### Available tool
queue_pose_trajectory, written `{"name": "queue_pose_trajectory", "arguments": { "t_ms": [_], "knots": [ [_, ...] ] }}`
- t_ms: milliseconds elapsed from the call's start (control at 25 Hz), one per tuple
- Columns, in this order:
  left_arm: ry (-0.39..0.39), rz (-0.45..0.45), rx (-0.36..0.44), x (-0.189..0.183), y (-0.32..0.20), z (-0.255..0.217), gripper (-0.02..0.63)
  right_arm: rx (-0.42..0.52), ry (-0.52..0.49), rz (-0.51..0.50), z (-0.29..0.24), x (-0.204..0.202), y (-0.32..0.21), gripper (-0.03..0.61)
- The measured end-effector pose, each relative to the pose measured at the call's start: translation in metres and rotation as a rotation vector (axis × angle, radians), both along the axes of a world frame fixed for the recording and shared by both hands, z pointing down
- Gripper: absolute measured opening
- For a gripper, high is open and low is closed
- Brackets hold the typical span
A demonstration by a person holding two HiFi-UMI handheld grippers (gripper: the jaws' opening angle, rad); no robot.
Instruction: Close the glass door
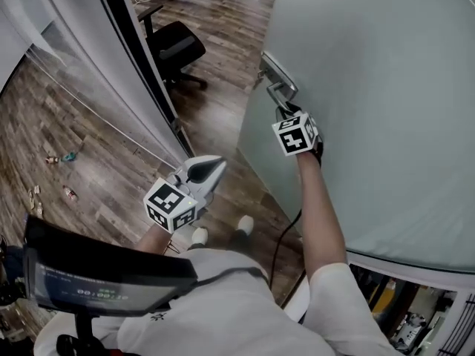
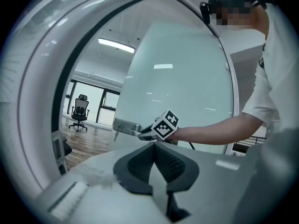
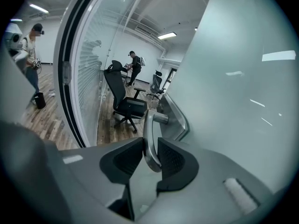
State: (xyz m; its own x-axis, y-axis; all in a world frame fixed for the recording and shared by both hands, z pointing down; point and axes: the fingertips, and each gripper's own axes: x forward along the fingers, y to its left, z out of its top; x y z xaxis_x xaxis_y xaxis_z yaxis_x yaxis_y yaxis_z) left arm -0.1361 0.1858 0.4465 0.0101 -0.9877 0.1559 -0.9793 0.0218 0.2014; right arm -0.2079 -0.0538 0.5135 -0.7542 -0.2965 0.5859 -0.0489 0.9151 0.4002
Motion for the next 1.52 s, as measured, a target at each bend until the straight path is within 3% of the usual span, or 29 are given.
{"name": "queue_pose_trajectory", "arguments": {
  "t_ms": [760,1520],
  "knots": [
    [-0.017,0.100,0.040,-0.023,0.094,-0.015,0.005,-0.017,0.022,-0.133,0.001,0.022,0.108,0.109],
    [-0.016,-0.024,0.042,-0.003,0.106,-0.020,0.005,0.027,0.014,-0.212,0.002,0.039,0.151,0.104]
  ]
}}
